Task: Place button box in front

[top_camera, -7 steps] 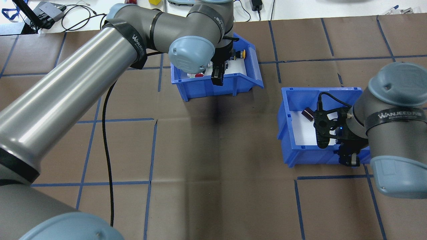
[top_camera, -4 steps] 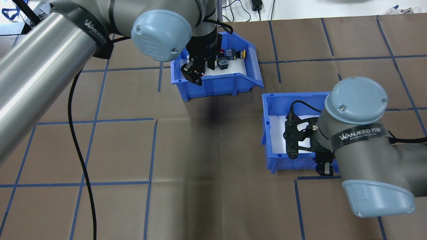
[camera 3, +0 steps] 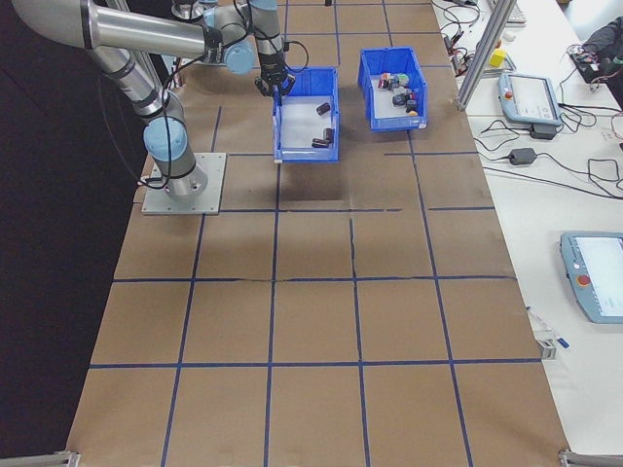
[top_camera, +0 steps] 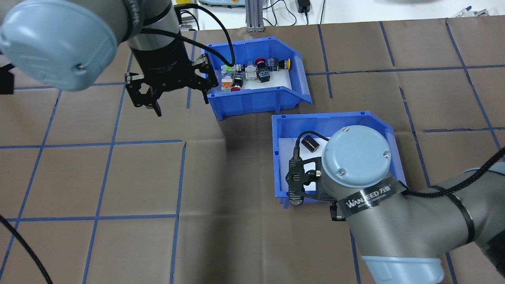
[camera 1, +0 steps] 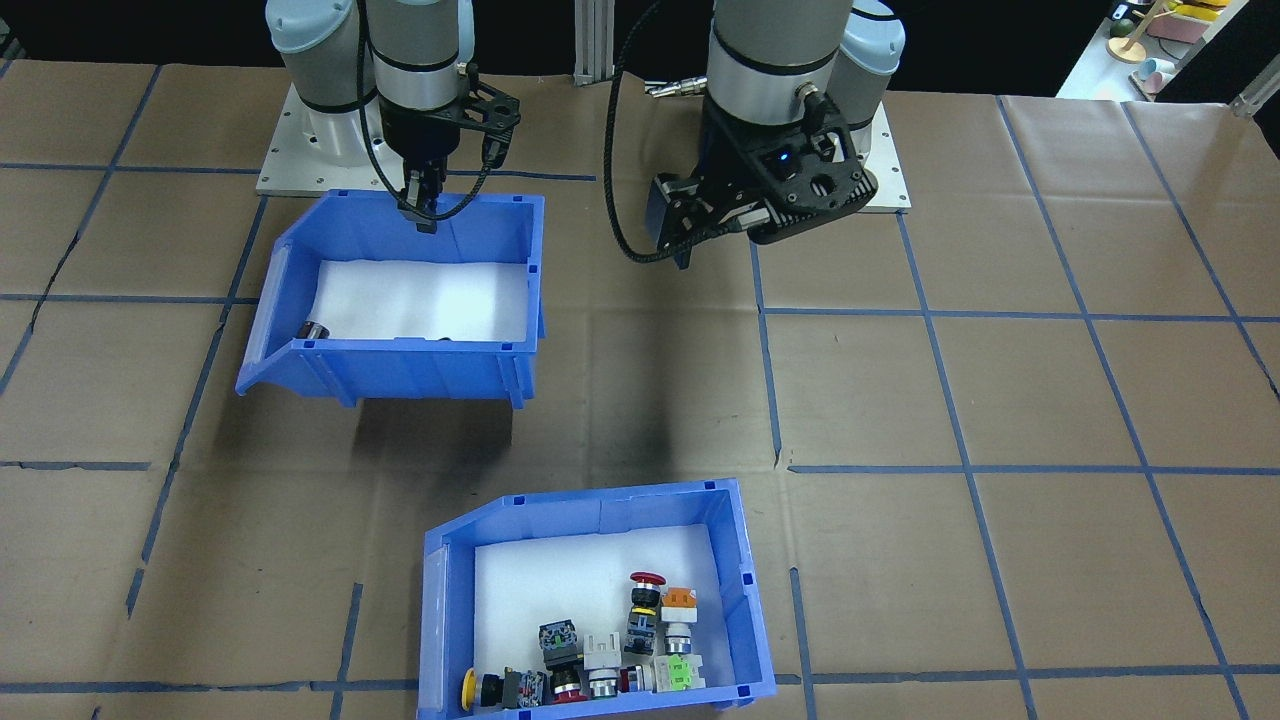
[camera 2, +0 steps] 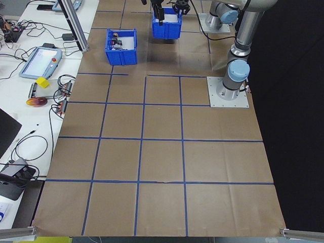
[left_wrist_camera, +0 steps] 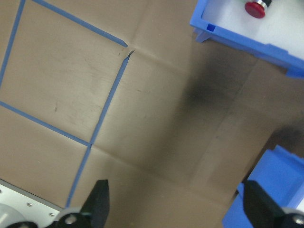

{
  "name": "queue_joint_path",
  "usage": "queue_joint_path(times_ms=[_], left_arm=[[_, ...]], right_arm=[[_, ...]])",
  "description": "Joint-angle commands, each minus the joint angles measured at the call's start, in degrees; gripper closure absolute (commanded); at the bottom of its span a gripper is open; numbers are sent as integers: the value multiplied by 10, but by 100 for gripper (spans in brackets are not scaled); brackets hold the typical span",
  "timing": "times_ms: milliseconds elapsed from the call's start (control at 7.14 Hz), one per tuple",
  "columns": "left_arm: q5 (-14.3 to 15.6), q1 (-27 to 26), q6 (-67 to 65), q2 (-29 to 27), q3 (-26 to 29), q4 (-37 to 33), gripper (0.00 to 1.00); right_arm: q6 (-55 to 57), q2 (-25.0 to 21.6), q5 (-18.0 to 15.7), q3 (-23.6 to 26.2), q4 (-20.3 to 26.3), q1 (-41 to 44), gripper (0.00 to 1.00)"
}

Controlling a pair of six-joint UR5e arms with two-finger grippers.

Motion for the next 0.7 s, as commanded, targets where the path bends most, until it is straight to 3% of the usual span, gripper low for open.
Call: queue_joint_path(times_ms=[0,140,280,420,560], left_arm=[[-12,78,235,99,-105,37,1],[-43,91,268,127,-162,65,1],[-41,89,260,153,-216,127,1],[-35,89,234,171,-236,169,1],[-29,96,238,182,-240,143,1]], right_arm=[[51,57,-9,-1,-66,56,90],[75,87,-19,-1,-90,74,90],[80,116,-20,-2,-117,94,89],[98,138,-20,-2,-145,107,88],[103,149,-20,-4,-151,116,87]])
